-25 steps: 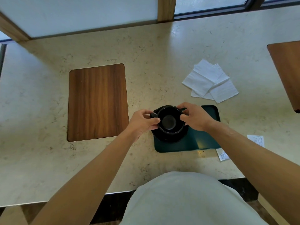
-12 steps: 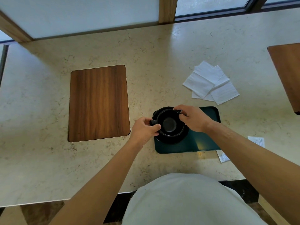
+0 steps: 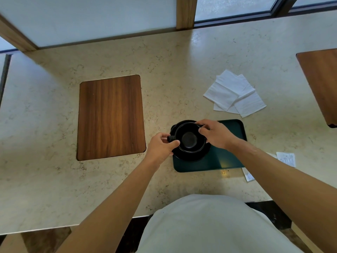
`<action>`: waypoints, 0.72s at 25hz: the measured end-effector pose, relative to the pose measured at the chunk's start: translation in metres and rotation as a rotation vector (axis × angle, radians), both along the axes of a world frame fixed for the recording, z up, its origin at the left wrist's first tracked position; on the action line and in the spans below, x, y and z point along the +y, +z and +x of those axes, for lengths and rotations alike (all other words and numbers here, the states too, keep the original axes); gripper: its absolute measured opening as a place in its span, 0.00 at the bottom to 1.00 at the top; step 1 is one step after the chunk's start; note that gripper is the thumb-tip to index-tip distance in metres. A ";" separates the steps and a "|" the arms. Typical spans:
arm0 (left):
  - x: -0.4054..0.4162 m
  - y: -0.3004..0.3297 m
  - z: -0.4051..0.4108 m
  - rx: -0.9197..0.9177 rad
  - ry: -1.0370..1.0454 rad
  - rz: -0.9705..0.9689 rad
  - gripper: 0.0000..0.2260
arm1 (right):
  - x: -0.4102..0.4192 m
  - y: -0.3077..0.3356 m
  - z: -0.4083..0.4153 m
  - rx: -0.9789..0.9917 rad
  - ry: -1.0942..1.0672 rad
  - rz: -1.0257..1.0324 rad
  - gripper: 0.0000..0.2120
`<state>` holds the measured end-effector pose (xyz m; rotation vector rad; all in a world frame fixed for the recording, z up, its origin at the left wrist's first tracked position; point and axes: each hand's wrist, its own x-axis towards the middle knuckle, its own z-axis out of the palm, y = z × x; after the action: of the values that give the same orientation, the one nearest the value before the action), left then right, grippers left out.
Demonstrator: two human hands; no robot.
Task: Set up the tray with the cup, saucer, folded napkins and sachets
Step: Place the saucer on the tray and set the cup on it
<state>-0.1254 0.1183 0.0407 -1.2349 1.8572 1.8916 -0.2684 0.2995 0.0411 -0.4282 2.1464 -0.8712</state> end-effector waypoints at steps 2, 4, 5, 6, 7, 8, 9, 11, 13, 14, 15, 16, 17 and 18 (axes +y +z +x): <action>0.001 0.000 0.000 -0.009 -0.016 -0.021 0.14 | 0.000 0.000 0.002 -0.002 -0.005 0.007 0.12; 0.001 0.001 0.001 -0.013 -0.020 -0.025 0.14 | 0.000 0.001 0.004 0.006 -0.012 0.021 0.12; 0.001 0.001 0.001 -0.012 -0.019 -0.022 0.15 | 0.000 0.001 0.005 0.012 -0.015 0.027 0.12; 0.002 0.001 0.002 -0.009 -0.018 -0.017 0.15 | 0.000 0.001 0.005 0.018 -0.016 0.033 0.12; 0.002 0.001 0.002 -0.007 -0.018 -0.014 0.15 | 0.000 0.001 0.006 0.021 -0.018 0.039 0.12; 0.003 0.002 0.003 -0.006 -0.018 -0.013 0.16 | 0.000 0.001 0.007 0.021 -0.022 0.041 0.12; 0.003 0.002 0.003 -0.006 -0.019 -0.014 0.16 | 0.001 0.001 0.007 0.015 -0.029 0.039 0.12; 0.004 0.001 0.004 -0.006 -0.026 -0.016 0.17 | 0.002 0.001 0.009 -0.008 -0.049 0.025 0.13; 0.004 0.001 0.005 -0.005 -0.029 -0.015 0.17 | 0.003 0.001 0.011 -0.026 -0.065 0.014 0.13; 0.004 0.001 0.006 -0.006 -0.026 -0.011 0.17 | 0.004 0.000 0.012 -0.030 -0.073 0.012 0.13; 0.003 0.001 0.006 -0.009 -0.022 -0.002 0.17 | 0.004 0.000 0.012 -0.031 -0.081 0.013 0.13; 0.003 0.002 0.006 -0.010 -0.017 0.010 0.17 | 0.004 -0.001 0.013 -0.030 -0.087 0.016 0.13; 0.002 0.002 0.007 -0.011 -0.015 0.021 0.17 | 0.005 -0.002 0.013 -0.028 -0.090 0.021 0.13; 0.002 0.002 0.007 -0.010 -0.016 0.028 0.17 | 0.006 -0.002 0.014 -0.030 -0.094 0.025 0.14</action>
<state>-0.1182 0.1203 0.0425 -1.2150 1.8233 1.8932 -0.2544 0.3054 0.0387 -0.3021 2.1620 -0.8965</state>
